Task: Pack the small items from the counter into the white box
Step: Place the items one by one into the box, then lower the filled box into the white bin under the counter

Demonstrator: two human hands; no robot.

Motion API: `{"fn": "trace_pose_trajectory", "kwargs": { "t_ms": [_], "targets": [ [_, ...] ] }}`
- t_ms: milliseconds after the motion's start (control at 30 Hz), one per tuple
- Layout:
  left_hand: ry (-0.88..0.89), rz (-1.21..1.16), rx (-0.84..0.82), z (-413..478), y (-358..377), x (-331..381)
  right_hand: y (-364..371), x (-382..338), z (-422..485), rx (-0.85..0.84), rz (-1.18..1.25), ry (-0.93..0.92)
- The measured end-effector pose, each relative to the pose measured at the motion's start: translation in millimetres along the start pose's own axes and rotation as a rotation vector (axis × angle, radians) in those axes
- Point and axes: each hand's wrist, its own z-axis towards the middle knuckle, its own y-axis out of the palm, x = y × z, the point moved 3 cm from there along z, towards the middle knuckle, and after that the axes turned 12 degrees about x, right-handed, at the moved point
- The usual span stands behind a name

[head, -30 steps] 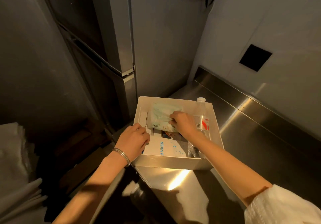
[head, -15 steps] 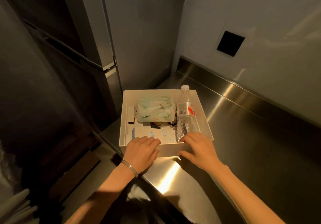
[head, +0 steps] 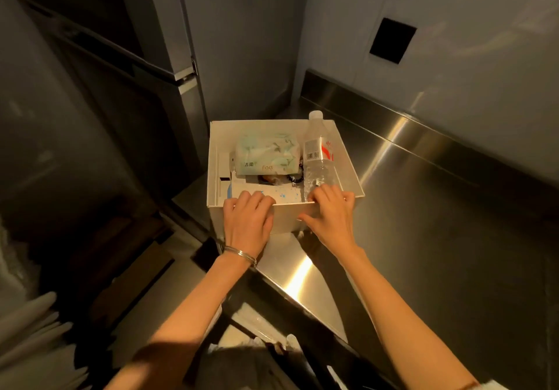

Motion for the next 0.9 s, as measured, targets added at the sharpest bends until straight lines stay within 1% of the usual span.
{"fn": "trace_pose_trajectory", "kwargs": {
  "t_ms": [167,467,667,900],
  "targets": [
    [0.002,0.007,-0.016,0,-13,6,-6,-4,-8,0.02,0.061,0.04],
    [-0.076,0.0,0.064,-8,-58,39,-55,-11,-27,0.092,0.136,-0.037],
    [-0.103,0.01,0.075,-41,-96,70,-97,-18,-62,0.086,0.156,-0.079],
    [-0.145,0.075,0.149,-95,-155,109,-152,-37,-113,0.132,0.23,-0.187]
  ]
}}
